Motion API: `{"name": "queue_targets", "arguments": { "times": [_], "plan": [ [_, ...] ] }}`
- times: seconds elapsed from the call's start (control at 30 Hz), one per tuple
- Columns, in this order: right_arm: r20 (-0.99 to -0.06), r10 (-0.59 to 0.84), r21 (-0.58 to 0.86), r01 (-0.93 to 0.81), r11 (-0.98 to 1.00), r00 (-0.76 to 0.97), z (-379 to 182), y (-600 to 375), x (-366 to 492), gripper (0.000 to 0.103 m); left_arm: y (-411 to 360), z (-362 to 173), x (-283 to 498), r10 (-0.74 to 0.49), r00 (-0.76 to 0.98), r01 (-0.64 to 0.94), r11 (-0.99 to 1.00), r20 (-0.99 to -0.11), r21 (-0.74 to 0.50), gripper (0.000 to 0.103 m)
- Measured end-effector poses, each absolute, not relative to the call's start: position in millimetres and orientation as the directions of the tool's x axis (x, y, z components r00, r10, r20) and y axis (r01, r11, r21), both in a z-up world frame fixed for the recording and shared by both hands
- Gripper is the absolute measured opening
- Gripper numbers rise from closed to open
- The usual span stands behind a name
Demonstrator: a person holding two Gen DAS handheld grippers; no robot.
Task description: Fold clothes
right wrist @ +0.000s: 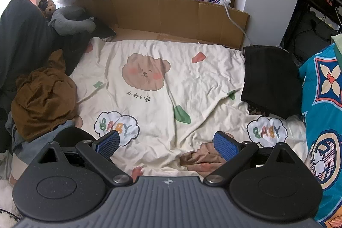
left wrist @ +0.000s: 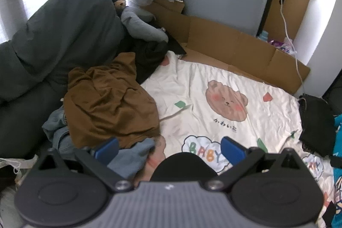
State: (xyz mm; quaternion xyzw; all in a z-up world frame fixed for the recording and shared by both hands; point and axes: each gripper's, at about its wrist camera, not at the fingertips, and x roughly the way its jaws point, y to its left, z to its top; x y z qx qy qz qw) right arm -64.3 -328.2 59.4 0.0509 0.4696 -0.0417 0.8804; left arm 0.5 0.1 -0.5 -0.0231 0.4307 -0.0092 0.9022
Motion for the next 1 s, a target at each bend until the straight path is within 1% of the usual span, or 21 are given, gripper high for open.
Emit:
{"name": "queue_targets", "arguments": {
  "times": [0.43, 1.0],
  "plan": [
    [-0.831, -0.029, 0.048, 0.123, 0.991, 0.556, 42, -349, -61, 0.098, 1, -7, 6, -0.030, 0.626, 0.015, 1.000, -0.779, -0.026, 0.102],
    [-0.836, -0.042, 0.051, 0.153, 0.987, 0.547, 58, -335, -63, 0.098, -1, -15, 3, -0.007, 0.627, -0.010, 1.000, -0.779, -0.017, 0.102]
  ]
}}
